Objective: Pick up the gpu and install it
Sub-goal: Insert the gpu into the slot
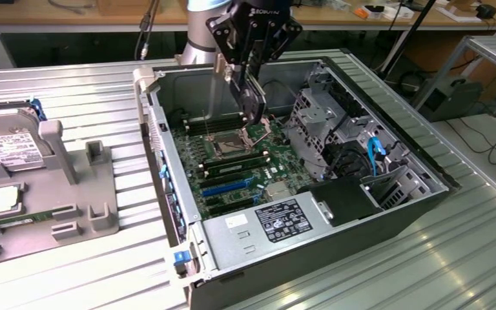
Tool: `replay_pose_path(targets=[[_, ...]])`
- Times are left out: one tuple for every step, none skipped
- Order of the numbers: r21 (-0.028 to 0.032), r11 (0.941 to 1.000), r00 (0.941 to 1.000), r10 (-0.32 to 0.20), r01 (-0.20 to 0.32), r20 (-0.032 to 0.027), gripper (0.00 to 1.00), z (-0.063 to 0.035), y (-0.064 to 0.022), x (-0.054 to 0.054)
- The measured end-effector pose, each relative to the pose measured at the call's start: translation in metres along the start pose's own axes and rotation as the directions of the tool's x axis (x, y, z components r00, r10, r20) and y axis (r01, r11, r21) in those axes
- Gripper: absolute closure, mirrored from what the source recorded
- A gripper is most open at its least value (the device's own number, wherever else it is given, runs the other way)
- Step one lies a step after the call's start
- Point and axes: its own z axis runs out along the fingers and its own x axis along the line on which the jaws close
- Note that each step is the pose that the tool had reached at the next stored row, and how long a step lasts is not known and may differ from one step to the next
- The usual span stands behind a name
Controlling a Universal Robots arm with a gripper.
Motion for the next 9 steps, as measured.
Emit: replay_pose_path(targets=[[-0.0001, 0.9999, 0.9999, -0.013, 0.013, -0.0005, 0.73, 0.0, 0.0, 0.0], [-0.0003, 0.9998, 0.9998, -0.022, 0.022, -0.0009, 0.73, 0.0, 0.0, 0.0], [-0.0003, 0.9996, 0.9996, -0.028, 0.028, -0.0011, 0.73, 0.0, 0.0, 0.0], [-0.0004, 0.9993, 0.9993, -0.036, 0.036, -0.0014, 0.73, 0.0, 0.0, 0.0], [-0.0005, 0.9991, 0.9991, -0.042, 0.042, -0.0017, 0.73, 0.0, 0.0, 0.0], [-0.0006, 0.9986, 0.9986, -0.053, 0.053, -0.0021, 0.73, 0.0, 0.0, 0.0], [-0.0008, 0.9978, 0.9978, -0.066, 0.066, -0.0027, 0.73, 0.0, 0.0, 0.0], [-0.0009, 0.9974, 0.9974, -0.073, 0.073, -0.0029, 0.73, 0.0, 0.0, 0.0], [-0.001, 0.9967, 0.9967, -0.081, 0.081, -0.0033, 0.73, 0.0, 0.0, 0.0]])
